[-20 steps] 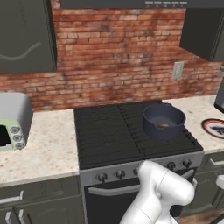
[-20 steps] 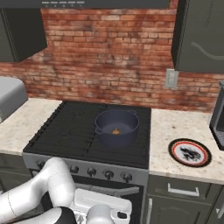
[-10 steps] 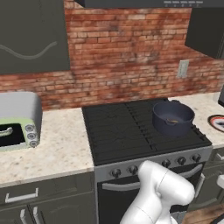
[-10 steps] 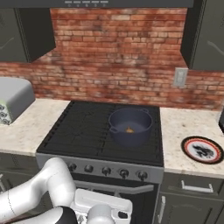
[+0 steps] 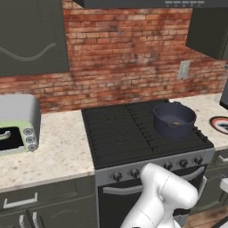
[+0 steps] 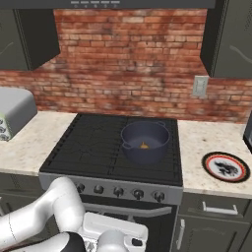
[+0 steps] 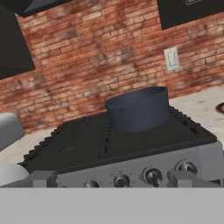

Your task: Retrieve the frozen meat and place it in the pot on a burner. Then turn the burner on.

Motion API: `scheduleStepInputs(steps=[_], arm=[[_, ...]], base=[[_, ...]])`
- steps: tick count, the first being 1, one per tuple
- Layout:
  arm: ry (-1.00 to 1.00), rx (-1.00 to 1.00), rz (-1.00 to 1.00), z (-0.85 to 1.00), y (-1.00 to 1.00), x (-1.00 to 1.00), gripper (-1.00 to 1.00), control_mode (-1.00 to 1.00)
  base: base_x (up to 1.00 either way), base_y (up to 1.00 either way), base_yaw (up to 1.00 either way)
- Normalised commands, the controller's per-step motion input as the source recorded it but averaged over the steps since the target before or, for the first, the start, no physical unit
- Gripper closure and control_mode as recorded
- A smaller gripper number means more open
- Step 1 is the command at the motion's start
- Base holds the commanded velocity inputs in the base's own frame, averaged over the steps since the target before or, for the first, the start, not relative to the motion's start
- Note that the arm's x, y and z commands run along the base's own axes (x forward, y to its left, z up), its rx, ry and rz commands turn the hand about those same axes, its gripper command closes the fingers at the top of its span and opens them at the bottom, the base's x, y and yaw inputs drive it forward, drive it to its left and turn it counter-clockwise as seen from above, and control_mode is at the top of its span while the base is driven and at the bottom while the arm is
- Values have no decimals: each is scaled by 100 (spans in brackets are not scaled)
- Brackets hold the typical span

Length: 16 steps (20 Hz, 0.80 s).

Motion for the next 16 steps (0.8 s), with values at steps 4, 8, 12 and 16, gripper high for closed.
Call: scheduleStepInputs(steps=[4, 8, 12, 16], arm=[[0, 0, 0, 0, 0, 0, -100, -100], [-5, 1, 0, -16, -22, 1, -100, -100], [-19, 1, 3, -68, -31, 38, -100, -100], [-18, -1, 2, -75, -13, 53, -100, -100]], base=[[0, 0, 0], [0, 0, 0], [0, 0, 0], [0, 0, 0]])
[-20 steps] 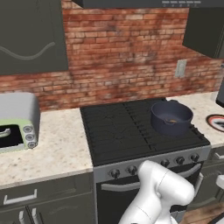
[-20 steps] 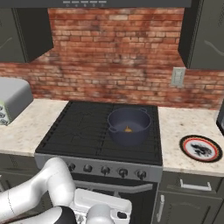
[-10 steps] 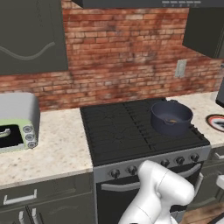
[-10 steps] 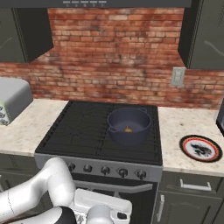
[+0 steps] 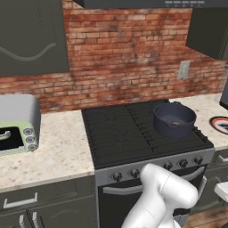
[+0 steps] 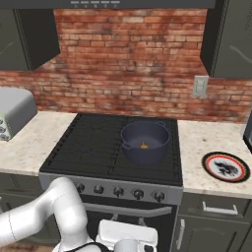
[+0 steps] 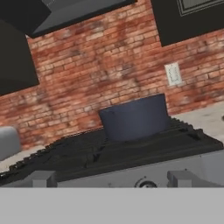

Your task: Retrieve the frozen meat and place it in the pot on a burner. Then turn the burner on.

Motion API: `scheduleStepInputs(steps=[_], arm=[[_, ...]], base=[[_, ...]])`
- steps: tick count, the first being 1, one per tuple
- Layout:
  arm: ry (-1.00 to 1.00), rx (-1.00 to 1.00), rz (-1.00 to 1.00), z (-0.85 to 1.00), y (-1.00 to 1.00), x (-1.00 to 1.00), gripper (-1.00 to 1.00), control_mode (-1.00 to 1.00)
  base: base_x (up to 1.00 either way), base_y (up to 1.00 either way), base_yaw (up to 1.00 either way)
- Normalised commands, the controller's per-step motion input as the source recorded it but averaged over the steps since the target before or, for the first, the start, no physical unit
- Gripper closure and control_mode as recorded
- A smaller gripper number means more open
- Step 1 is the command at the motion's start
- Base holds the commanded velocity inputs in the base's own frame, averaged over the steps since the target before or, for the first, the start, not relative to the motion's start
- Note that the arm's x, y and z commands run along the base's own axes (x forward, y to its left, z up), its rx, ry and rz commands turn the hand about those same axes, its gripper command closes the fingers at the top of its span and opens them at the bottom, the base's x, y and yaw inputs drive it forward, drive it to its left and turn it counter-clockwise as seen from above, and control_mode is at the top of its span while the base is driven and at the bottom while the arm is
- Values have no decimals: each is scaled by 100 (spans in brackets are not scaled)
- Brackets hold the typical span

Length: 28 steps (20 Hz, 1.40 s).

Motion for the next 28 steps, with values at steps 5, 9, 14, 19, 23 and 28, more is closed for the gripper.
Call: scheduleStepInputs(steps=[5, 9, 14, 19, 23, 28], arm=[[-10, -7, 0, -35, -22, 42, -100, -100], [-1, -10, -15, -32, -43, 26, -100, -100], [0, -2, -9, -8, -15, 5, -100, -100], [-6, -2, 0, -16, 0, 13, -100, -100], [-3, -11, 0, -35, 0, 24, -100, -100], [0, -14, -1, -47, 0, 22, -100, -100]], base=[[0, 0, 0], [0, 0, 0], [0, 0, 0], [0, 0, 0], [0, 0, 0], [0, 0, 0]])
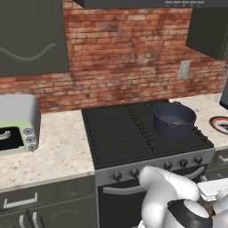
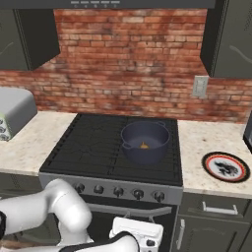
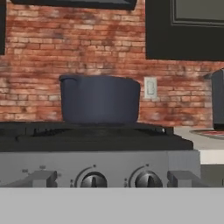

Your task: Retrieve the frozen meat and place it in the pot on a burner. Then turn the burner on.

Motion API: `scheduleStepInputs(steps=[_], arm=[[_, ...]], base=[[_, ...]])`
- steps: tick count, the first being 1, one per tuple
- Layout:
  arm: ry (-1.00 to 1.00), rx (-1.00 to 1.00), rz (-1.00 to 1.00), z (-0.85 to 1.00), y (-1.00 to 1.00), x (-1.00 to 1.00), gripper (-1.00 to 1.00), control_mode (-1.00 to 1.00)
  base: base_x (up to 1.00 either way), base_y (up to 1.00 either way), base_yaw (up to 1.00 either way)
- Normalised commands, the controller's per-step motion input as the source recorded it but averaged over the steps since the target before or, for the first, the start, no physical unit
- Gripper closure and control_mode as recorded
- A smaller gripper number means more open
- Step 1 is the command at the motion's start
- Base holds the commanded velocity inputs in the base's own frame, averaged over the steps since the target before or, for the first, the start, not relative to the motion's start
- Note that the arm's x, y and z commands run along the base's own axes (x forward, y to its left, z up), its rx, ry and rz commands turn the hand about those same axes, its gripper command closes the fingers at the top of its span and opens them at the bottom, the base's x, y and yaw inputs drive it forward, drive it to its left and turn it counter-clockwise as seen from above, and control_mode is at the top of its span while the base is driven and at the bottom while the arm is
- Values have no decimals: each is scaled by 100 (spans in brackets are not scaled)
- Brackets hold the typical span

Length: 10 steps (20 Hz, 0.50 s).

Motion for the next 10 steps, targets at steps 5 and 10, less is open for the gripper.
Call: scheduleStepInputs(steps=[5, 10], arm=[[0, -11, 0, -33, 0, 18, -100, -100], [0, -2, 0, -3, 0, 4, -100, -100]], base=[[0, 0, 0], [0, 0, 0]])
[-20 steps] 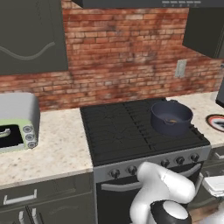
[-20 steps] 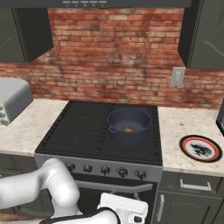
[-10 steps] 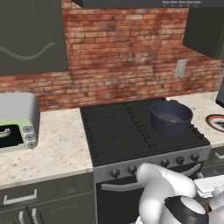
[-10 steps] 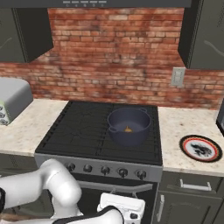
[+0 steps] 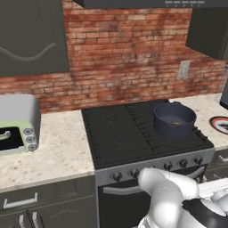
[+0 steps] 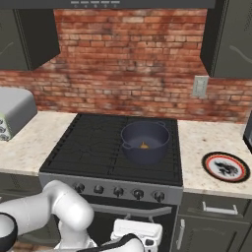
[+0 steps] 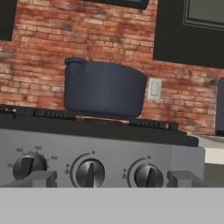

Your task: Retrieve the frozen meat and place it in the pot on a burner. Then turn the burner on.

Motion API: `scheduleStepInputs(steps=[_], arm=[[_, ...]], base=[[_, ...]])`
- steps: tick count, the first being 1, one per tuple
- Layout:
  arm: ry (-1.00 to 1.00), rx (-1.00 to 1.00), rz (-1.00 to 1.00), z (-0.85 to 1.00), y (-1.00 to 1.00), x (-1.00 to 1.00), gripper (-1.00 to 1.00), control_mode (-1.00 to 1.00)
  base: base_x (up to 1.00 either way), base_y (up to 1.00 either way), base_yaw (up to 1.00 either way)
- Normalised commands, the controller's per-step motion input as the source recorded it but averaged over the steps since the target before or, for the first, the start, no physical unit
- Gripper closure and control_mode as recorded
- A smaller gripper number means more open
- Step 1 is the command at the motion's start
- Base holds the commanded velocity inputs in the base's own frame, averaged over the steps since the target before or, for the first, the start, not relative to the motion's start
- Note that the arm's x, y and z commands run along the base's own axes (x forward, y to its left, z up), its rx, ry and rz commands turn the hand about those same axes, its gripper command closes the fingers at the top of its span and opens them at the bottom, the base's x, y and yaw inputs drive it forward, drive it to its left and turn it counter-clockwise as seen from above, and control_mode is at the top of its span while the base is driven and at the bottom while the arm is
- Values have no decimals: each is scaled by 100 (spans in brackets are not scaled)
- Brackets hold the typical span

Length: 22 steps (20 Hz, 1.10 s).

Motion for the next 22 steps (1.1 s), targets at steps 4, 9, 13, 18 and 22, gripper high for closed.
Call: scheduleStepInputs(steps=[4, 9, 13, 18, 22], arm=[[0, 0, 0, -3, 0, 0, -100, -100], [2, 0, 0, 0, 1, 0, -100, -100], [0, 2, 0, -20, 3, -1, -100, -100], [2, 10, -9, -15, 0, 0, -100, -100], [4, 9, -8, -10, 0, 0, -100, -100]], base=[[0, 0, 0], [0, 0, 0], [0, 0, 0], [0, 0, 0], [0, 0, 0]])
